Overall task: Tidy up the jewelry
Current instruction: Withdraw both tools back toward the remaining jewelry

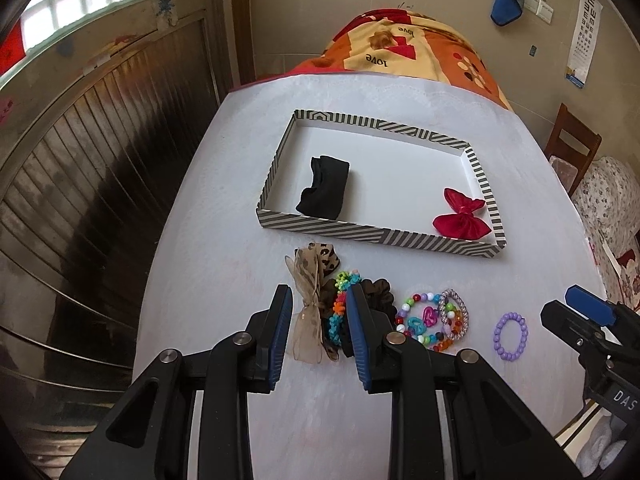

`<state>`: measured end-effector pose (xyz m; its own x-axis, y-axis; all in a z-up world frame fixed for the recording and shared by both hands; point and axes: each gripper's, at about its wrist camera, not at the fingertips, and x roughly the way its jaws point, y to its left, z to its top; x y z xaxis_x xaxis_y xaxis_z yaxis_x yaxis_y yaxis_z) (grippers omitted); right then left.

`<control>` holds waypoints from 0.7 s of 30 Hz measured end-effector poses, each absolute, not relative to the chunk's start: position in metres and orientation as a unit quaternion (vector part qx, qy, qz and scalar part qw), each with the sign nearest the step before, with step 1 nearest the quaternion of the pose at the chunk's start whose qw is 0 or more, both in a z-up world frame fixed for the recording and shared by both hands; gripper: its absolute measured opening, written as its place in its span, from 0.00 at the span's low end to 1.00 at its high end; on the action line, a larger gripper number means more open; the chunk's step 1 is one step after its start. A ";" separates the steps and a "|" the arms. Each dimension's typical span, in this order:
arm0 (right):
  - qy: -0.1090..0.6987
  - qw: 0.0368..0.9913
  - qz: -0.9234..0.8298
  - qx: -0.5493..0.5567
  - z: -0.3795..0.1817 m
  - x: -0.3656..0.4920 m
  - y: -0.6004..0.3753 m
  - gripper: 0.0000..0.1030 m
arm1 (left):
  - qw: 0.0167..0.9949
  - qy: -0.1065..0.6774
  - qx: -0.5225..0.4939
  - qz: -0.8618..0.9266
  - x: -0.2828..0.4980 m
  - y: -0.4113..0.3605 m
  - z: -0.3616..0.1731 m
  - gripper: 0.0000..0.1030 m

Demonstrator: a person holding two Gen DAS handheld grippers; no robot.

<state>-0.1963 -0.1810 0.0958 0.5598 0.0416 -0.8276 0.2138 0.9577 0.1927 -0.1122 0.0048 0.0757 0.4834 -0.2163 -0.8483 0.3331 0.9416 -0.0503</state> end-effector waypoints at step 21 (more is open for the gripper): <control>0.469 0.872 -0.051 0.131 0.099 -0.203 -0.175 0.69 | 0.862 0.476 0.069 -0.159 -0.125 0.005 0.078 0.08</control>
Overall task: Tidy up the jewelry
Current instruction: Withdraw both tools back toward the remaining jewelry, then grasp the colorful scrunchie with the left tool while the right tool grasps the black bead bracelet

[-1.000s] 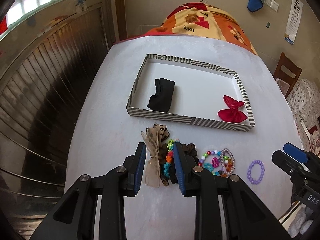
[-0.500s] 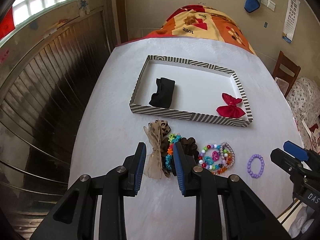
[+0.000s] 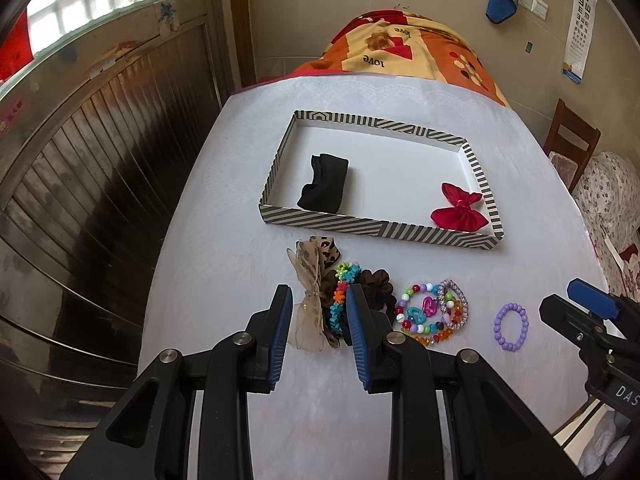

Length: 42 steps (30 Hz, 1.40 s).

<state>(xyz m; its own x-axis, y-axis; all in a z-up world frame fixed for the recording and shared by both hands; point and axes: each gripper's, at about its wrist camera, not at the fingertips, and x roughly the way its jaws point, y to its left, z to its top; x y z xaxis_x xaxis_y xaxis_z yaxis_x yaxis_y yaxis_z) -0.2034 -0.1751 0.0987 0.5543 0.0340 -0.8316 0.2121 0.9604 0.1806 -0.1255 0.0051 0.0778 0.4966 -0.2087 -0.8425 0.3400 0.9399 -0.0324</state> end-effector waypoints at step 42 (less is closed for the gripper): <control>0.503 0.856 0.074 0.100 0.041 -0.159 -0.154 0.56 | 0.786 0.593 -0.055 -0.167 -0.079 0.039 0.014 0.08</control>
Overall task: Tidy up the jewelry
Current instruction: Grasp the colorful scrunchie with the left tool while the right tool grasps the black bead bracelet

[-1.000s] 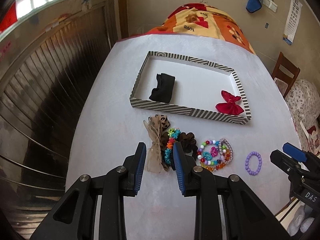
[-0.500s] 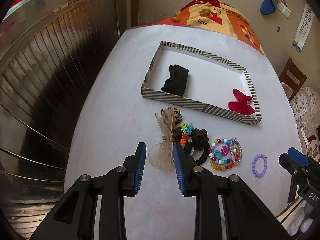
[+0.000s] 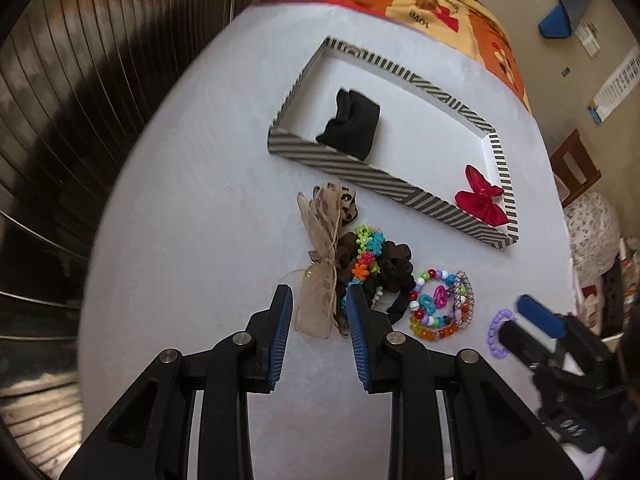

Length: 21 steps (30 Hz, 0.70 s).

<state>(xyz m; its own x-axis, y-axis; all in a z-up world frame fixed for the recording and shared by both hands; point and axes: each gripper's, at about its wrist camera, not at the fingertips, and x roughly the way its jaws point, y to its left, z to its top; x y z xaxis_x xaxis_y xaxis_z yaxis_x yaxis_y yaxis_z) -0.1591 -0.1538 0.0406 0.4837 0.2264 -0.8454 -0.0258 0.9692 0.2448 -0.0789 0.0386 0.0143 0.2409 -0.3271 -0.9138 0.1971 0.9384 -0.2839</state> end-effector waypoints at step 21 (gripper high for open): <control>0.548 0.810 0.206 0.018 -0.023 -0.089 -0.105 0.20 | 0.745 0.639 -0.131 -0.142 -0.034 0.038 -0.024 0.12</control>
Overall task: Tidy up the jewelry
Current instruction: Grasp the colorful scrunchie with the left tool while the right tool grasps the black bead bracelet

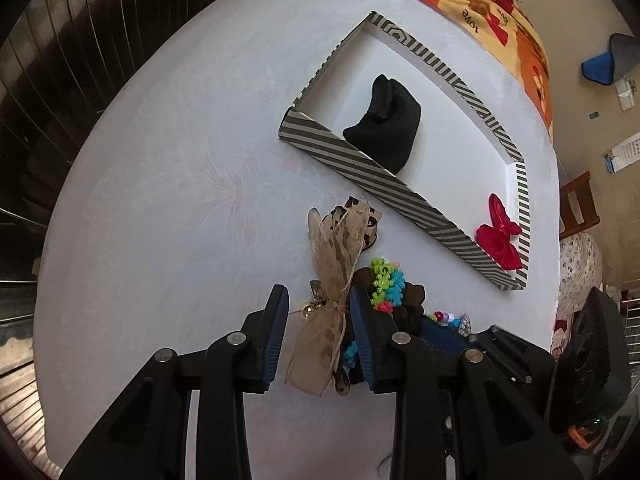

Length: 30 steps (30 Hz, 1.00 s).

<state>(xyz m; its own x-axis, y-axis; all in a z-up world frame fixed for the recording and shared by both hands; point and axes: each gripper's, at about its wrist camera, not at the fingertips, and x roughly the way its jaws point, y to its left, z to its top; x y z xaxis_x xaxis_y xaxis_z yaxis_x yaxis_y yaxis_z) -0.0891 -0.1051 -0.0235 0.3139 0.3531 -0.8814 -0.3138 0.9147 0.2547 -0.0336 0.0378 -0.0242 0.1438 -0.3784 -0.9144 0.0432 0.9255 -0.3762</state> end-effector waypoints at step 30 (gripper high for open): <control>0.500 0.846 0.135 0.129 0.032 -0.118 -0.205 0.07 | 0.761 0.619 0.053 -0.189 -0.039 -0.038 -0.020 0.15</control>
<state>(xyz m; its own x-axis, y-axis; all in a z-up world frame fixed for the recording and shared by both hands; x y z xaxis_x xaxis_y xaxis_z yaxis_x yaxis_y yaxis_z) -0.1183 -0.2051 0.0316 0.4633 0.3572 -0.8110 -0.0985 0.9302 0.3535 -0.0394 -0.0382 -0.0202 0.1624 -0.2223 -0.9614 0.3540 0.9225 -0.1536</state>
